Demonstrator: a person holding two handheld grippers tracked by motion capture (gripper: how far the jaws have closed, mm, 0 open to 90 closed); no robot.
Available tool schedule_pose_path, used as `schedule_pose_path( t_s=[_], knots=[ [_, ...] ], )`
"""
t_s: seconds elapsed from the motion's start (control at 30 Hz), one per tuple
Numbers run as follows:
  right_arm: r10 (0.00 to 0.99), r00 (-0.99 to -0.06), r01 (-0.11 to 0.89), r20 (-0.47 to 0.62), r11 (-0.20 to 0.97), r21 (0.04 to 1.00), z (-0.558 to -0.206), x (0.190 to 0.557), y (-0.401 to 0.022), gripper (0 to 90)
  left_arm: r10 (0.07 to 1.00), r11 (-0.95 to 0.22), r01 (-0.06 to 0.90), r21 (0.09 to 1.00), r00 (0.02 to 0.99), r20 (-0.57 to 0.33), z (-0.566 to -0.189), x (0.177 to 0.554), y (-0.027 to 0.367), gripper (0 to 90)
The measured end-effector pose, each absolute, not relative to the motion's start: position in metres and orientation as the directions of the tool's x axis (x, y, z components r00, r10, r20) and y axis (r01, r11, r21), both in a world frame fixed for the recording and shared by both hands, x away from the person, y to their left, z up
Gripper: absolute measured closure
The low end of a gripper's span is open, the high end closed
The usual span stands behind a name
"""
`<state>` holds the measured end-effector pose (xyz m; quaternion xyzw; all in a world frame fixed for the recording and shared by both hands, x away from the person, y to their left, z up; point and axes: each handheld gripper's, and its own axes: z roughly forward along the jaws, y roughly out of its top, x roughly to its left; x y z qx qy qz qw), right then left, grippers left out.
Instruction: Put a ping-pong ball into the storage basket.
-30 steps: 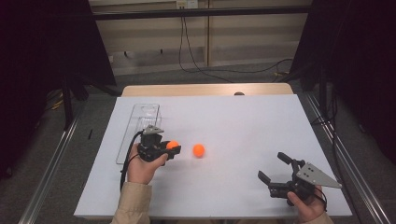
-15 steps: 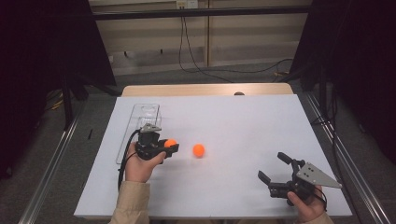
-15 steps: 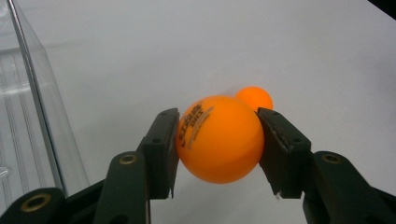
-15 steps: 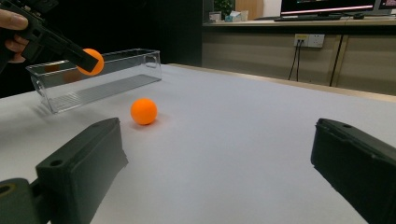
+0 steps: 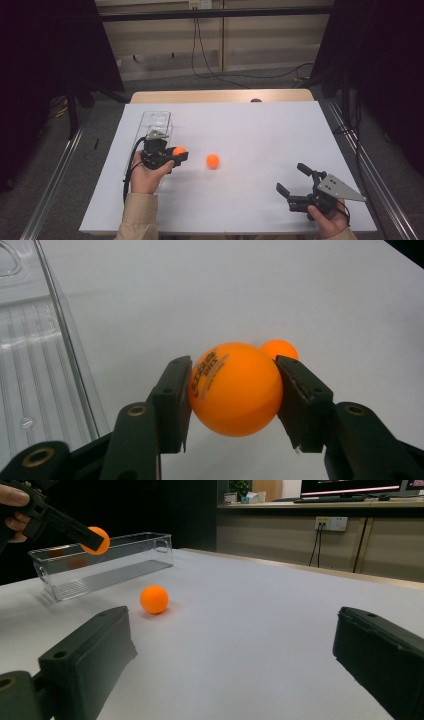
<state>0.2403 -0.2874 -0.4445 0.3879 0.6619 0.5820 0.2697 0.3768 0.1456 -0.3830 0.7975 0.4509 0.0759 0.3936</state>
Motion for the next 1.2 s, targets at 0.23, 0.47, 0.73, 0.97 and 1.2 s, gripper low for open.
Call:
schedule_pose_path(
  t_s=[0.23,0.47,0.73,0.97,1.2],
  knots=[
    [0.827,-0.554,0.199,0.095,0.021,0.980,-0.445,0.240,-0.288,1.9,0.785,-0.279,0.662,0.695,0.575,-0.232,-0.381,0.378,0.150,50.9],
    [0.827,-0.553,0.200,0.095,0.021,0.980,-0.445,0.240,-0.287,1.9,0.789,-0.281,0.663,0.694,0.571,-0.227,-0.380,0.378,0.153,51.0],
    [0.828,-0.553,0.203,0.098,0.019,0.979,-0.445,0.240,-0.287,1.9,0.793,-0.270,0.663,0.698,0.565,-0.229,-0.378,0.379,0.155,50.9],
    [0.827,-0.553,0.201,0.097,0.020,0.979,-0.445,0.240,-0.287,1.9,0.797,-0.264,0.662,0.701,0.560,-0.228,-0.377,0.380,0.158,50.9],
    [0.828,-0.552,0.203,0.100,0.018,0.979,-0.445,0.240,-0.287,1.9,0.805,-0.249,0.664,0.706,0.547,-0.230,-0.376,0.381,0.160,50.9]
  ],
)
